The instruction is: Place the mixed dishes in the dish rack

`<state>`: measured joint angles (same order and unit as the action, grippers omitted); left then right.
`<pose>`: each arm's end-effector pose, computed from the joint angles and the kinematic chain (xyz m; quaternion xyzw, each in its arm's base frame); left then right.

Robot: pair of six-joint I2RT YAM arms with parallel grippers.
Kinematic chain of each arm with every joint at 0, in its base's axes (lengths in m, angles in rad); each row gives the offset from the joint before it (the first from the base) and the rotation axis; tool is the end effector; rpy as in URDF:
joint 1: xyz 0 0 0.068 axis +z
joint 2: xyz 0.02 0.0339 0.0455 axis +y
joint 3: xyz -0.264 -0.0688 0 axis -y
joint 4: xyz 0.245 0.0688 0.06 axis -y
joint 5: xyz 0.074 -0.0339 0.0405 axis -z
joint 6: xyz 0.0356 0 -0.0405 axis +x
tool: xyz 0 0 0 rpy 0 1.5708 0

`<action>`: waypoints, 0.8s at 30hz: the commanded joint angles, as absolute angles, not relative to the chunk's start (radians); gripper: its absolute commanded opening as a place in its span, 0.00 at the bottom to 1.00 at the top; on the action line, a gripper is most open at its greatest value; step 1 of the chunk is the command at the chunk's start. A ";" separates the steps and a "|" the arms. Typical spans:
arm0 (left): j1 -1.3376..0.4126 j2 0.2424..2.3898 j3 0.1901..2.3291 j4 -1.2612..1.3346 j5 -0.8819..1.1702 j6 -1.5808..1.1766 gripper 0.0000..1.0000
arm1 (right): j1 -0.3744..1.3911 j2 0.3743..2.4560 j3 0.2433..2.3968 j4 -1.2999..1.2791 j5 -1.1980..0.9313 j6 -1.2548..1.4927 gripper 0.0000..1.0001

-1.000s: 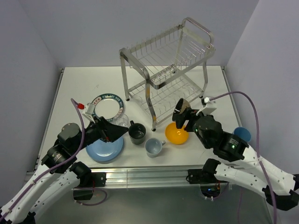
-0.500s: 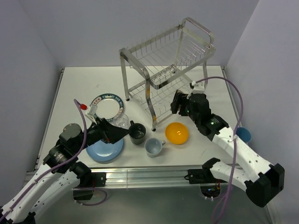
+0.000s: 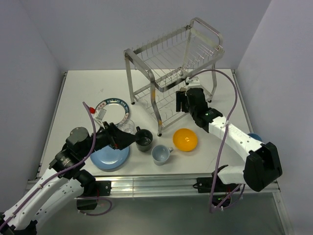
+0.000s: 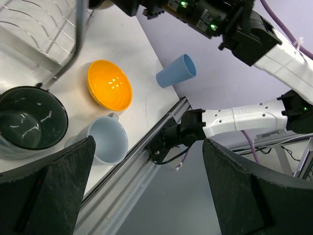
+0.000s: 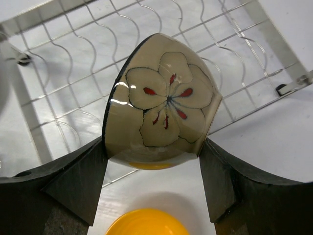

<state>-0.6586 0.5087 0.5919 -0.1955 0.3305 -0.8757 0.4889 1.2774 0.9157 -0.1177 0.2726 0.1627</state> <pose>0.1002 -0.0921 0.3102 0.0293 0.7431 -0.5445 0.3880 0.2606 0.1278 0.2857 -0.0679 0.8471 0.0545 0.5243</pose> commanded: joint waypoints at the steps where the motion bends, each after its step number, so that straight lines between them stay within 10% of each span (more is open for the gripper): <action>1: -0.661 0.500 0.586 -0.133 0.359 -0.842 0.97 | 0.466 1.313 1.002 0.037 0.313 0.049 0.00; 24: -0.661 0.538 0.534 -0.061 0.400 -0.824 0.97 | 0.520 1.201 0.718 0.394 0.443 -0.277 0.00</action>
<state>-0.6590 0.5350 0.5423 -0.1326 0.3733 -0.8497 0.4858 1.2255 0.6800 0.2050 0.3660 -0.1646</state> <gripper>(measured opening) 0.972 0.766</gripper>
